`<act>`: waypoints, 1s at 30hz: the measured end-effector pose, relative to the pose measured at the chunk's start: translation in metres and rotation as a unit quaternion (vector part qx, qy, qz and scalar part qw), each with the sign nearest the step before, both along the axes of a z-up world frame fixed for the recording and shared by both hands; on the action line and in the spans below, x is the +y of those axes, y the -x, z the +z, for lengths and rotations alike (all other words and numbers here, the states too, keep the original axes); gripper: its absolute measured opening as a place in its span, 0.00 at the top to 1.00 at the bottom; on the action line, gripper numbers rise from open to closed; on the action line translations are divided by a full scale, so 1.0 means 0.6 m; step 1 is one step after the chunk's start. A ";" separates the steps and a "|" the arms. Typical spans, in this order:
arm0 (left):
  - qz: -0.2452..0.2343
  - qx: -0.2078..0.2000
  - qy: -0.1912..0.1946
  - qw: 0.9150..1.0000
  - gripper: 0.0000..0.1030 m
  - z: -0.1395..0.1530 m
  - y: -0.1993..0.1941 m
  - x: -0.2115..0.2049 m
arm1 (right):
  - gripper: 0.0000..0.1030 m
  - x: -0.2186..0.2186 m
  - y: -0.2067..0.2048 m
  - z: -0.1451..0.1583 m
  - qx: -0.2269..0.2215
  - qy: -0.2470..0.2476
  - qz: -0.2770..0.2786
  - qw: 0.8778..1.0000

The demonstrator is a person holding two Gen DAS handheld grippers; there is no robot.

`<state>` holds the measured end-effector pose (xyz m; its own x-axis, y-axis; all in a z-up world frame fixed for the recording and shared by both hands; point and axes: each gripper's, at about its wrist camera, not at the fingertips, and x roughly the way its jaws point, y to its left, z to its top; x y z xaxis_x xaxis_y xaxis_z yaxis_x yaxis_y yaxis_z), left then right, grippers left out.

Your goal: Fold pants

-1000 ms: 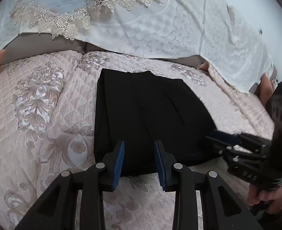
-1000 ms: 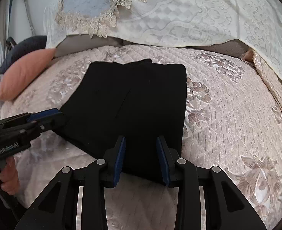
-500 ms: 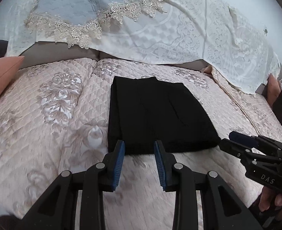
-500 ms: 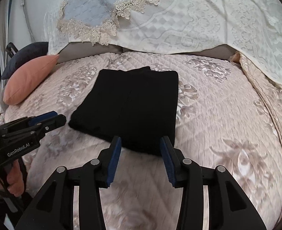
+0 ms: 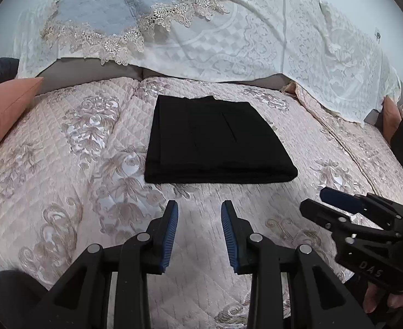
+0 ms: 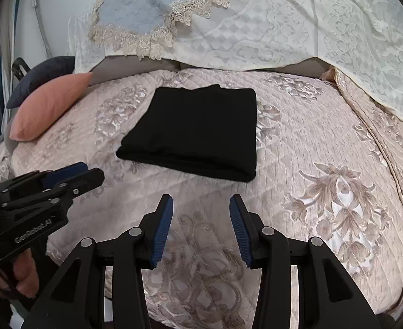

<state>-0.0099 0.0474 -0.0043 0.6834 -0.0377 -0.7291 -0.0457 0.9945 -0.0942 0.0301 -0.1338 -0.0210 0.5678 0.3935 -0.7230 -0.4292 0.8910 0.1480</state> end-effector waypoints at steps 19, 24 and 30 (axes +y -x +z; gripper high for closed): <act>0.005 0.029 -0.015 0.999 0.66 -0.033 -0.007 -0.004 | 0.57 0.024 0.008 -0.020 0.002 0.026 0.001 1.000; 0.000 0.030 -0.019 0.999 0.66 -0.033 -0.009 -0.006 | 0.57 0.029 0.007 -0.020 0.000 0.030 0.003 1.000; -0.004 0.029 -0.018 0.999 0.66 -0.032 -0.010 -0.004 | 0.57 0.033 0.009 -0.017 -0.003 0.033 0.005 0.999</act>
<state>-0.0038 0.0450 -0.0237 0.6400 -0.0159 -0.7682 -0.0428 0.9975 -0.0563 0.0250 -0.1143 -0.0314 0.5692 0.3508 -0.7436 -0.4381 0.8947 0.0867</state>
